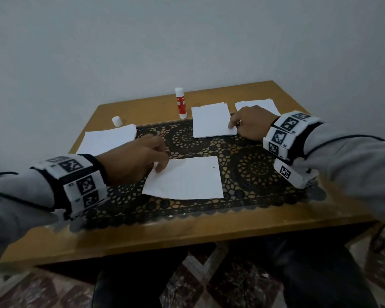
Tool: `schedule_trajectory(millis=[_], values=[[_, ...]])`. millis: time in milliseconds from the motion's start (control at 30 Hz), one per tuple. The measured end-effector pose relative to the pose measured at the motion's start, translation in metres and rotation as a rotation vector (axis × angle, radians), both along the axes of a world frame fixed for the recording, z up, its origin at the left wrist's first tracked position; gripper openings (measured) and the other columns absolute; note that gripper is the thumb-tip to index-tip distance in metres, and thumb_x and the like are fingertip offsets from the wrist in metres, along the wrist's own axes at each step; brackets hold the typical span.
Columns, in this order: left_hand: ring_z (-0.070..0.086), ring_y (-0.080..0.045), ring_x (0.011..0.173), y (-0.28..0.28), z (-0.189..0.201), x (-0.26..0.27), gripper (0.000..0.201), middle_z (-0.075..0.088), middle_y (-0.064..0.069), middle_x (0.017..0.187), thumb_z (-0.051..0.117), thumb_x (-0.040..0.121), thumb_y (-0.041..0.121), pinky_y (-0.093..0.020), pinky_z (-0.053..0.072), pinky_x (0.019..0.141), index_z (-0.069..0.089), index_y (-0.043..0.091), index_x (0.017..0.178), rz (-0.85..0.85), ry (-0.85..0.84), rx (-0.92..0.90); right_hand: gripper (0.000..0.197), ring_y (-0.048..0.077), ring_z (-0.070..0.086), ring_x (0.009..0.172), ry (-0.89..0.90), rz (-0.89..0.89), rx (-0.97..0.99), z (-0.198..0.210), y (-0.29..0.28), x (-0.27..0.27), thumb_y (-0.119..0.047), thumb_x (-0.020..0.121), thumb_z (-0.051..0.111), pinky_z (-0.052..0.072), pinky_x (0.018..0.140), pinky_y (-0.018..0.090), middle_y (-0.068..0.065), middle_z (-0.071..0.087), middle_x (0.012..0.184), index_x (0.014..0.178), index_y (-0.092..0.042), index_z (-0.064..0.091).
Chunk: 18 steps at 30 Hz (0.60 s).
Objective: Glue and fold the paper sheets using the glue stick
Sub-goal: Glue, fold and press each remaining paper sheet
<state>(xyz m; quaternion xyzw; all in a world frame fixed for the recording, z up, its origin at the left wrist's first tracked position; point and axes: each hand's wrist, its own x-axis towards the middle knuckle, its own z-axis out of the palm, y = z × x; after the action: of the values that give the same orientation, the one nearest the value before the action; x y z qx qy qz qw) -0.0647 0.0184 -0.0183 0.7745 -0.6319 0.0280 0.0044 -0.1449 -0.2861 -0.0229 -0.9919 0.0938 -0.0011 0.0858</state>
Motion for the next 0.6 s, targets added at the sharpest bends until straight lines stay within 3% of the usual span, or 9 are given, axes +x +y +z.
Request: schedule_trajectory(millis=[167,300,467,600], values=[[0.049,-0.019,0.087,0.006,-0.007,0.004,0.039,0.054,-0.003,0.099,0.062,0.068,-0.014,-0.039,0.051,0.069,0.061,0.022,0.082,0.012,-0.038,0.021,0.034,0.026,0.053,0.117,-0.004,-0.018,0.022,-0.002,-0.001,0.002,-0.006,0.092,0.049,0.037,0.086,0.025,0.008,0.056,0.134,0.119,-0.016,0.067],[0.045,-0.017,0.093,0.002,-0.005,0.003,0.034,0.052,-0.002,0.105,0.059,0.075,-0.01,-0.035,0.048,0.075,0.062,0.022,0.086,0.056,-0.02,0.051,0.034,0.026,0.053,0.117,-0.001,-0.019,0.018,-0.002,-0.001,0.001,-0.005,0.092,0.049,0.038,0.087,0.026,0.008,0.057,0.131,0.119,-0.016,0.066],[0.044,-0.018,0.098,0.002,-0.001,-0.001,0.036,0.05,-0.001,0.108,0.052,0.077,-0.009,-0.035,0.046,0.081,0.057,0.025,0.086,0.107,-0.013,0.099,0.035,0.026,0.05,0.122,-0.002,-0.025,0.003,0.002,0.004,-0.003,-0.005,0.092,0.048,0.038,0.099,0.031,0.008,0.055,0.134,0.122,-0.014,0.064],[0.042,-0.017,0.105,0.005,0.002,-0.009,0.043,0.048,0.001,0.116,0.049,0.073,-0.008,-0.036,0.043,0.088,0.053,0.028,0.097,0.178,-0.032,0.178,0.031,0.025,0.055,0.111,-0.067,-0.016,-0.017,0.007,0.01,-0.003,-0.007,0.091,0.051,0.044,0.096,0.036,0.006,0.062,0.109,0.119,-0.011,0.063]])
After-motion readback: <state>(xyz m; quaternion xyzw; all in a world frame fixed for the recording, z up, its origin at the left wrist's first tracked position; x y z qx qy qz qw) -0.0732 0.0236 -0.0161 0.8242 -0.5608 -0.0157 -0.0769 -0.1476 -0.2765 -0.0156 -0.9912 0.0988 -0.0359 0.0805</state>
